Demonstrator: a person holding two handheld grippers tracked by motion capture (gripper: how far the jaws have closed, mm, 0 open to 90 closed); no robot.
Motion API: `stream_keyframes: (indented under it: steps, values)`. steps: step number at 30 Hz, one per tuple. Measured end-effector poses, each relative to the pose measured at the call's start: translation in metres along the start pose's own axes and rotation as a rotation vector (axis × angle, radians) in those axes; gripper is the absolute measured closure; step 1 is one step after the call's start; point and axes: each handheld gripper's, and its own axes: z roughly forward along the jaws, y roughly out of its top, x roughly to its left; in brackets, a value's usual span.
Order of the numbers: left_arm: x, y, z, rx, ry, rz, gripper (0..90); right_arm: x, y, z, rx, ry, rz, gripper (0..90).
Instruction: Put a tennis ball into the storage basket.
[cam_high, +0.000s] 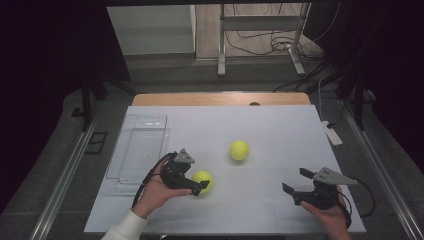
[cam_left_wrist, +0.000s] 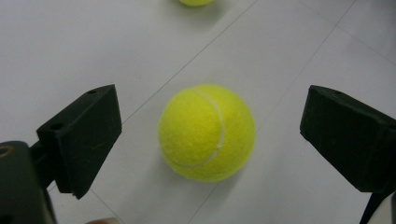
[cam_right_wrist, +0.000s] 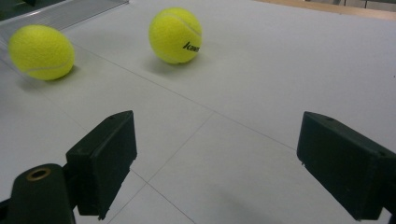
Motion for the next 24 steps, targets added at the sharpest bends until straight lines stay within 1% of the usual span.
stream_keyframes:
  steps: [5, 9, 12, 18, 20, 22, 24]
  values:
    - [-0.001, 0.001, 0.009, 0.034, 0.003, -0.001, 6.1, 0.0, 0.0, 0.0, -0.003, 0.0, 0.003, 12.5]
    - [0.0, 0.001, 0.014, 0.052, 0.006, -0.002, 5.7, 0.0, 0.0, 0.0, -0.002, 0.0, 0.002, 12.5]
    - [0.0, 0.001, 0.019, 0.074, 0.009, 0.006, 5.6, 0.0, 0.0, 0.0, -0.001, 0.0, 0.0, 12.5]
    - [-0.002, 0.001, 0.027, 0.098, 0.019, 0.015, 5.4, -0.001, -0.001, 0.0, 0.0, 0.002, -0.001, 12.5]
    - [-0.003, 0.001, 0.027, 0.1, 0.018, 0.017, 5.4, -0.001, -0.001, 0.0, 0.0, 0.002, -0.001, 12.5]
    - [-0.004, 0.0, 0.032, 0.116, 0.019, 0.024, 5.4, -0.001, -0.001, 0.0, -0.001, 0.001, 0.0, 12.5]
    - [-0.004, 0.0, 0.033, 0.12, 0.019, 0.024, 5.4, -0.001, -0.001, 0.0, 0.0, 0.0, 0.0, 12.5]
